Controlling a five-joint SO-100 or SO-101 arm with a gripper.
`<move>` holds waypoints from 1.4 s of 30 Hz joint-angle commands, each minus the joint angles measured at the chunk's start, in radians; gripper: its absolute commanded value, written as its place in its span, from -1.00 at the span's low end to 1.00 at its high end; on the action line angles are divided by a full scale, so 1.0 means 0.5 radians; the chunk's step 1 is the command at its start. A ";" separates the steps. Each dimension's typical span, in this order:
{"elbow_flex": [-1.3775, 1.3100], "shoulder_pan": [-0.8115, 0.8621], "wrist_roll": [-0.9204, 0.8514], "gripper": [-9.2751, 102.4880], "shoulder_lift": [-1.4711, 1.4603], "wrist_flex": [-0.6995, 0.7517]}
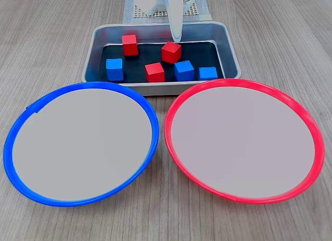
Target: Move six blocks tray to matching dishes
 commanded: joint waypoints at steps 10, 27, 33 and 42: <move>-0.006 -0.015 -0.012 -0.84 0.049 0.000; -0.006 -0.015 -0.012 -0.84 0.049 0.000; -0.006 -0.025 0.037 -0.73 0.049 -0.015; -0.055 -0.071 -0.598 -0.83 0.012 -0.015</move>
